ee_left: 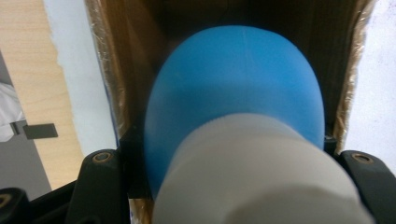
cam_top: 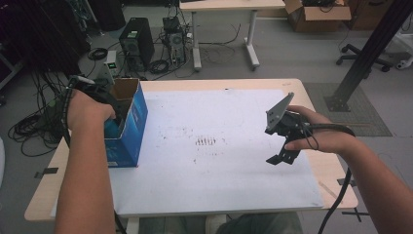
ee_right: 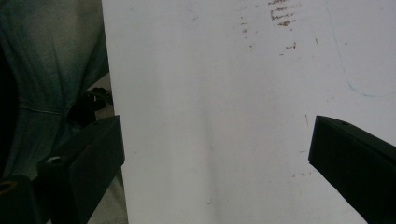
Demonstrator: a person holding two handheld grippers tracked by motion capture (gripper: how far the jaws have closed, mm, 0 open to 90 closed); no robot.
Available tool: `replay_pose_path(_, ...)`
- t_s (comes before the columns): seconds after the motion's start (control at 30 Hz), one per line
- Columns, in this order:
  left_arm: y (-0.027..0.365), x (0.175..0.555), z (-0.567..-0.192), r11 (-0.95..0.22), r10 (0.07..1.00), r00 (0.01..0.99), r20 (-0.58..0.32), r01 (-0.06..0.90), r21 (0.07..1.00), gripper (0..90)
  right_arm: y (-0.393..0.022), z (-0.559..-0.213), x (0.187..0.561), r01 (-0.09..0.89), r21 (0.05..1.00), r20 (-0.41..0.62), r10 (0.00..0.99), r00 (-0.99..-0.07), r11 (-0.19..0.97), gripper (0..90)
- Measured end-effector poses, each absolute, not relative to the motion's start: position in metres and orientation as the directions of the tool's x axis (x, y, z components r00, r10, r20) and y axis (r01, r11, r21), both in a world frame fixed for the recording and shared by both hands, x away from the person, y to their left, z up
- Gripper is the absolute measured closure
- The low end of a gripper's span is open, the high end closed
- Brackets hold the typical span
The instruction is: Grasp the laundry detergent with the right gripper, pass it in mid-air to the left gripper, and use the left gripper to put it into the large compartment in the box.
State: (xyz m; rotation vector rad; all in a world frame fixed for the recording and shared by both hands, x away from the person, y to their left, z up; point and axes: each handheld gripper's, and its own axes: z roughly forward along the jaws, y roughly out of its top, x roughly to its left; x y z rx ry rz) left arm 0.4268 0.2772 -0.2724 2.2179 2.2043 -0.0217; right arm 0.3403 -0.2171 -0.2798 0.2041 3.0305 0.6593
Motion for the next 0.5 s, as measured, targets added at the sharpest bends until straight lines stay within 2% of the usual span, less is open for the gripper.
replay_pose_path(0.5, 0.278, 0.427, -0.289, -0.007, 1.000, 0.006, -0.029, 1.000, -0.024, 38.4, -0.216, -0.282, 0.340, 0.123, 0.418, 0.000, 0.135, -0.991, 0.900, 3.4)
